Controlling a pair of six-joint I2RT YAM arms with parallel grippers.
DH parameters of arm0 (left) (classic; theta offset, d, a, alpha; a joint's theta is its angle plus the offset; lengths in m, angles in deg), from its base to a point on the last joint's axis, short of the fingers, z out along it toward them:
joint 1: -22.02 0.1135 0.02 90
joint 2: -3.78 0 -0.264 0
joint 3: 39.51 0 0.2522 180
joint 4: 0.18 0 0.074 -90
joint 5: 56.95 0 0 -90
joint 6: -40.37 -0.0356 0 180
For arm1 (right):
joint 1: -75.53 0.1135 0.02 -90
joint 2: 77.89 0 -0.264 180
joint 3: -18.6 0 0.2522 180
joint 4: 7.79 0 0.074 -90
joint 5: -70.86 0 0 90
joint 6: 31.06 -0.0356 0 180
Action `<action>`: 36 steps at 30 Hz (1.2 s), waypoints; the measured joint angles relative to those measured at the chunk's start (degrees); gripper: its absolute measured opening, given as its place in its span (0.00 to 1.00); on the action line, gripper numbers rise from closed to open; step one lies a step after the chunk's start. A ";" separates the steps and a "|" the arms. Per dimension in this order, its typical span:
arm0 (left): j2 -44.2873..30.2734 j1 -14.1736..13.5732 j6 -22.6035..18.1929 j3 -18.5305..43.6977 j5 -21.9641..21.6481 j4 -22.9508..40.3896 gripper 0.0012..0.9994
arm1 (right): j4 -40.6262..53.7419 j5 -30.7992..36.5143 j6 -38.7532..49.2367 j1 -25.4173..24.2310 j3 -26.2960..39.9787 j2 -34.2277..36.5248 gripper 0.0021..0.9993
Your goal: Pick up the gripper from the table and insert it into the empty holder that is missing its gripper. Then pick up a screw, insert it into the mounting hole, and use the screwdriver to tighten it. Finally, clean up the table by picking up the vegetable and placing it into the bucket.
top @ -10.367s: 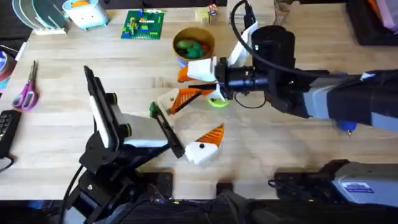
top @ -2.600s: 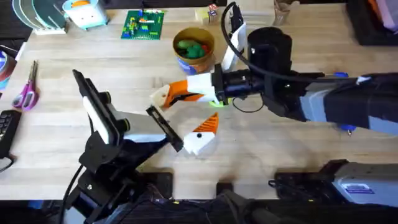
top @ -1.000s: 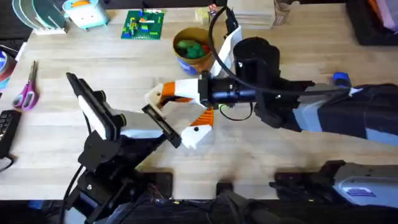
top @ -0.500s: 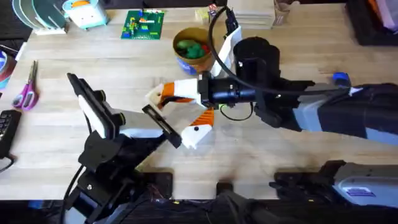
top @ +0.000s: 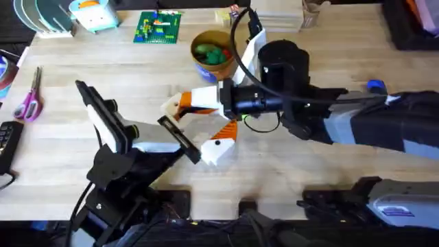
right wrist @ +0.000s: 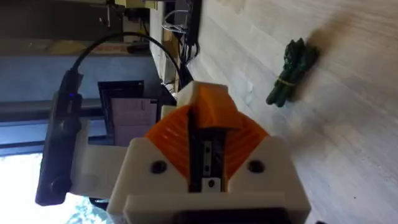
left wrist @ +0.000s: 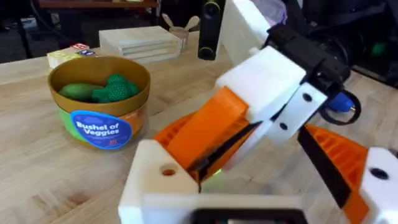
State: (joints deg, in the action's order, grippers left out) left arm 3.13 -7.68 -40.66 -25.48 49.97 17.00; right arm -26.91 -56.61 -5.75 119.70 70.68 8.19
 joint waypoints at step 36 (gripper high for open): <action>0.00 -0.51 0.07 0.02 2.31 -0.20 0.99 | 0.86 -7.52 0.86 -2.47 0.00 0.02 0.41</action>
State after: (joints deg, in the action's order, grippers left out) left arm 3.14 -8.19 -40.59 -25.46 52.28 16.80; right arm -26.05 -64.13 -4.89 117.23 70.68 8.21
